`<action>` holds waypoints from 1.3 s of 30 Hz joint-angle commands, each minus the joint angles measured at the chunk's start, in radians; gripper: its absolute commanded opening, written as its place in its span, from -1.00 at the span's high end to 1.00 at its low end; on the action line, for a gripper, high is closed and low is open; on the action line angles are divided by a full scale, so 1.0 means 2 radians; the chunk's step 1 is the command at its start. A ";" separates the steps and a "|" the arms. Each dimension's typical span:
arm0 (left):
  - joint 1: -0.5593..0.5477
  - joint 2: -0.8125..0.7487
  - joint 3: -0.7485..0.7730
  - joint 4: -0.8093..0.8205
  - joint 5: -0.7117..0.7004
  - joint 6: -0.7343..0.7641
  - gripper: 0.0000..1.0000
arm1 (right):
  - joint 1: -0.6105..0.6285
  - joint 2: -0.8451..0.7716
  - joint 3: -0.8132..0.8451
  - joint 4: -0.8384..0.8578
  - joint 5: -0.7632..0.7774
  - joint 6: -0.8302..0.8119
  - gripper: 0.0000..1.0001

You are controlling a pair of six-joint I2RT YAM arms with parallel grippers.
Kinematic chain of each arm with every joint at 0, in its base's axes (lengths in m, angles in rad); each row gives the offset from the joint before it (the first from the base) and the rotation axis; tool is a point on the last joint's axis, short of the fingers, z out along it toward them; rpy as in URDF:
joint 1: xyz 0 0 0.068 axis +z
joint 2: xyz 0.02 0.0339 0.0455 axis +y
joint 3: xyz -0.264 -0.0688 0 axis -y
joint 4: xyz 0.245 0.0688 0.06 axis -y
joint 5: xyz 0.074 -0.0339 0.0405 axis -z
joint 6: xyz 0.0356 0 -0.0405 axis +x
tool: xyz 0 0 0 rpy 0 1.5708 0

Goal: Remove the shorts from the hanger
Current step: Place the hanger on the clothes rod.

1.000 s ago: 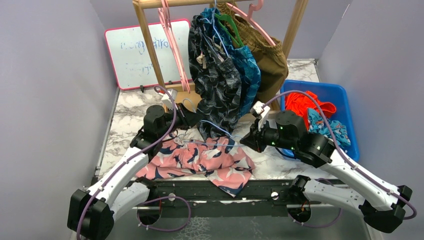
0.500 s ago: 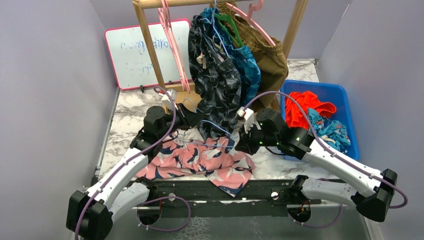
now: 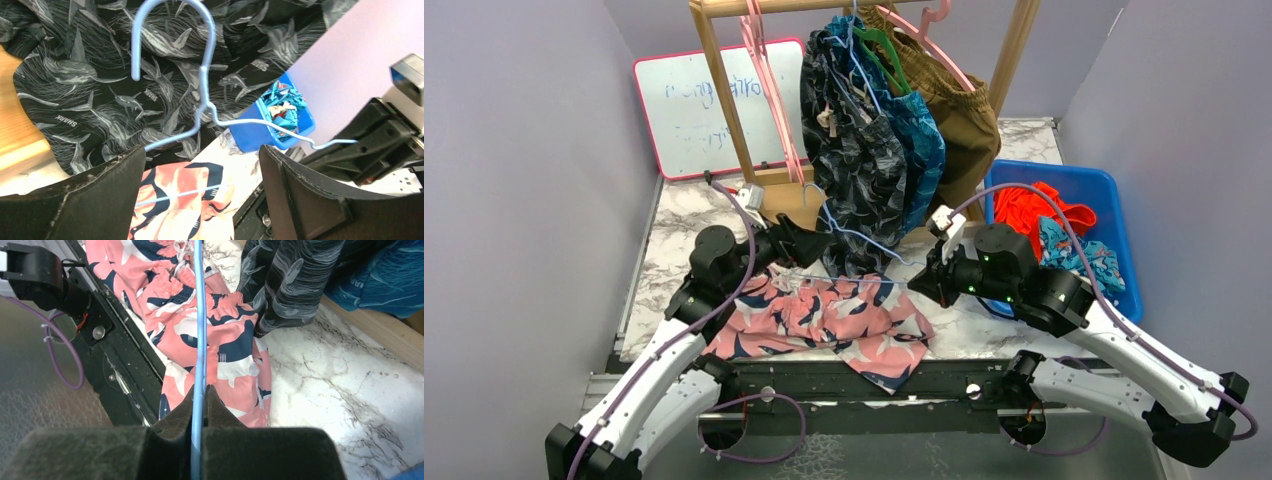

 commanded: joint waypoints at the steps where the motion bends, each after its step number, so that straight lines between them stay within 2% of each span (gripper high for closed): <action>1: 0.000 -0.041 0.010 -0.032 0.018 0.030 -0.75 | 0.000 -0.006 0.005 0.008 0.032 0.010 0.98; 6: 0.000 -0.081 0.009 -0.089 -0.022 0.050 -0.80 | 0.000 -0.012 0.015 0.028 0.072 0.030 0.97; 14: 0.000 -0.152 0.029 -0.189 -0.162 0.094 -0.98 | 0.000 -0.031 0.026 0.075 0.074 0.063 0.98; 20: 0.000 -0.184 0.039 -0.226 -0.241 0.124 -0.98 | 0.001 -0.015 0.044 0.102 0.108 0.094 0.98; 33: 0.000 -0.181 0.039 -0.261 -0.262 0.185 -0.98 | 0.001 0.080 0.145 0.174 0.170 0.052 0.98; 39: 0.000 -0.174 0.036 -0.261 -0.260 0.190 -0.98 | 0.001 0.124 0.196 0.208 0.206 0.019 0.98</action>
